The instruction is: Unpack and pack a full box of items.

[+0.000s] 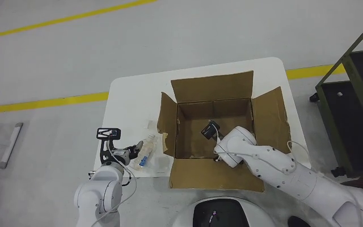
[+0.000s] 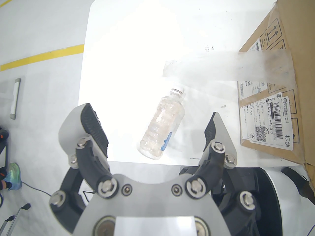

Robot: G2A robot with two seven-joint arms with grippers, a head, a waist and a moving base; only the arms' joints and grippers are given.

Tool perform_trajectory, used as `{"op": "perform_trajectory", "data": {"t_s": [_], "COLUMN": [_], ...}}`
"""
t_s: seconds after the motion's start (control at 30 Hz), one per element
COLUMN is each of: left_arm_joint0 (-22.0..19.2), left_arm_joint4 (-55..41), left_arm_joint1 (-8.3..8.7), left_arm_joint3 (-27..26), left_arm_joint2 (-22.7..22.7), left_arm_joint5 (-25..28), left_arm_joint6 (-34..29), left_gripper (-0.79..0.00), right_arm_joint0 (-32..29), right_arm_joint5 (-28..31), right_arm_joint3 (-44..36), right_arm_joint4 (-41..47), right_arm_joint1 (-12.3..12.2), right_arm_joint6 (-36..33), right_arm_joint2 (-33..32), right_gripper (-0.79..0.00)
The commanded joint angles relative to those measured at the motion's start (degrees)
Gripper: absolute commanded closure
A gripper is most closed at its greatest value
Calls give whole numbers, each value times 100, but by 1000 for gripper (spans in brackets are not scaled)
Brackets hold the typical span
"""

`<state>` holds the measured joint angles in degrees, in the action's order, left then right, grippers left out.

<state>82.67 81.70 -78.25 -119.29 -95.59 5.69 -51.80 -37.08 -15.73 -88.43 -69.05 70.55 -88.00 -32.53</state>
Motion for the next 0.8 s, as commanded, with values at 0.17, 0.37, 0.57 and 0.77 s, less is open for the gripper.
{"op": "perform_trajectory", "data": {"t_s": [0.17, 0.37, 0.57, 0.77], "left_arm_joint0": [0, 0, 0, 0], "left_arm_joint4": [0, 0, 0, 0], "left_arm_joint1": [0, 0, 0, 0], "left_arm_joint3": [0, 0, 0, 0], "left_arm_joint2": [0, 0, 0, 0], "left_arm_joint5": [0, 0, 0, 0], "left_arm_joint6": [0, 0, 0, 0], "left_gripper": [-785, -785, -785, -785], "right_arm_joint0": [34, 45, 35, 69], "right_arm_joint5": [-55, -56, -56, -56], "right_arm_joint3": [93, 131, 213, 290], "right_arm_joint4": [151, 242, 257, 286], "right_arm_joint1": [-61, -123, -164, -174], "right_arm_joint6": [0, 0, 0, 0], "right_arm_joint2": [83, 100, 107, 182], "right_gripper": [-379, -474, -640, -551]}}
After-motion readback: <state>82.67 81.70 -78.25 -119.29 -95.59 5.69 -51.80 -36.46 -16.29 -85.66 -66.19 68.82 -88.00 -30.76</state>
